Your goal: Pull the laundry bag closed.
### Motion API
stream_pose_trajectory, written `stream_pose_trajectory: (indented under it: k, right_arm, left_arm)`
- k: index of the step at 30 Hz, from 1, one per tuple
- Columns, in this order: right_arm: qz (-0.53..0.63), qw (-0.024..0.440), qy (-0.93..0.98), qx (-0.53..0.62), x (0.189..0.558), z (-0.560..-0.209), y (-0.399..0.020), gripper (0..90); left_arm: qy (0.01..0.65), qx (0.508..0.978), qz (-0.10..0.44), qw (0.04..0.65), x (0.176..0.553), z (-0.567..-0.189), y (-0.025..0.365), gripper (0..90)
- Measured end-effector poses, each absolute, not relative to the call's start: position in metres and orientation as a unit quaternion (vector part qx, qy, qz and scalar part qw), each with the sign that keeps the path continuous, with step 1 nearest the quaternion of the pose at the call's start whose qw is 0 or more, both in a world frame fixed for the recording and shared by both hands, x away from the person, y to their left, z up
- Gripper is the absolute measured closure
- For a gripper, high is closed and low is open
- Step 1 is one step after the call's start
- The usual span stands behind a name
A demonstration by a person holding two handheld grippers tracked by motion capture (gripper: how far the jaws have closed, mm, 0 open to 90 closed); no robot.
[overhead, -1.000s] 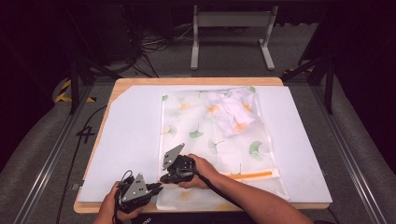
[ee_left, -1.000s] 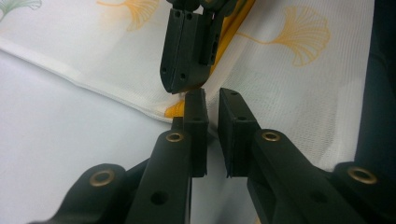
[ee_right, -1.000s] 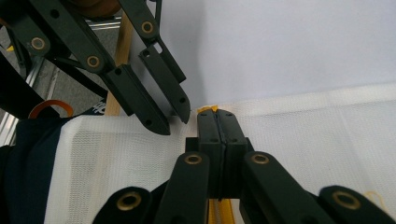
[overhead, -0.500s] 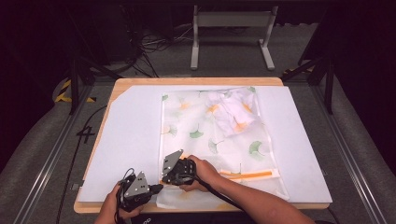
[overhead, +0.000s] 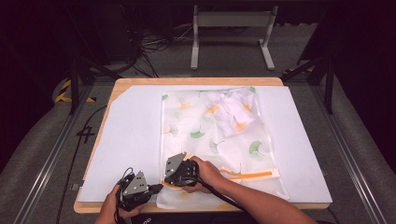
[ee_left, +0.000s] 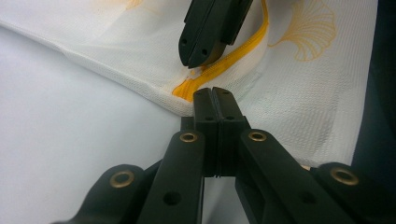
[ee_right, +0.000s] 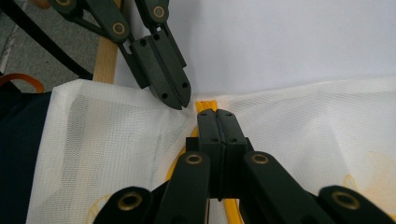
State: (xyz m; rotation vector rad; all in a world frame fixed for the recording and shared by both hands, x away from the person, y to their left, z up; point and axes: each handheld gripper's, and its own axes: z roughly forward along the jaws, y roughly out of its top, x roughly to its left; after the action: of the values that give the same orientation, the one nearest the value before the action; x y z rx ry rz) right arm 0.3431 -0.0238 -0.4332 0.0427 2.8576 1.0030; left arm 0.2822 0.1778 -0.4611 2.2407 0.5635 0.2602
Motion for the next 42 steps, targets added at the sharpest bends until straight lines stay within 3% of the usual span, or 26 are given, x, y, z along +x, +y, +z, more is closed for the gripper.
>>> stream_pose_trajectory:
  k: [8, 20, 27, 42]
  right_arm:
    - [0.337, 0.068, 0.939, 0.013, 0.339, -0.432, -0.026, 90.0]
    - [0.342, 0.066, 0.937, 0.024, 0.342, -0.433, -0.025, 90.0]
    - [0.341, 0.064, 0.938, 0.027, 0.343, -0.435, -0.025, 90.0]
    - [0.338, 0.092, 0.936, 0.018, 0.335, -0.438, -0.032, 90.0]
  left_arm:
    - [0.227, 0.881, 0.109, 0.401, 0.28, -0.461, 0.178, 90.0]
    - [0.171, 0.892, 0.137, 0.396, 0.283, -0.447, 0.161, 87.7]
    - [0.173, 0.9, 0.118, 0.382, 0.287, -0.458, 0.158, 88.6]
    - [0.22, 0.88, 0.1, 0.41, 0.285, -0.464, 0.164, 90.0]
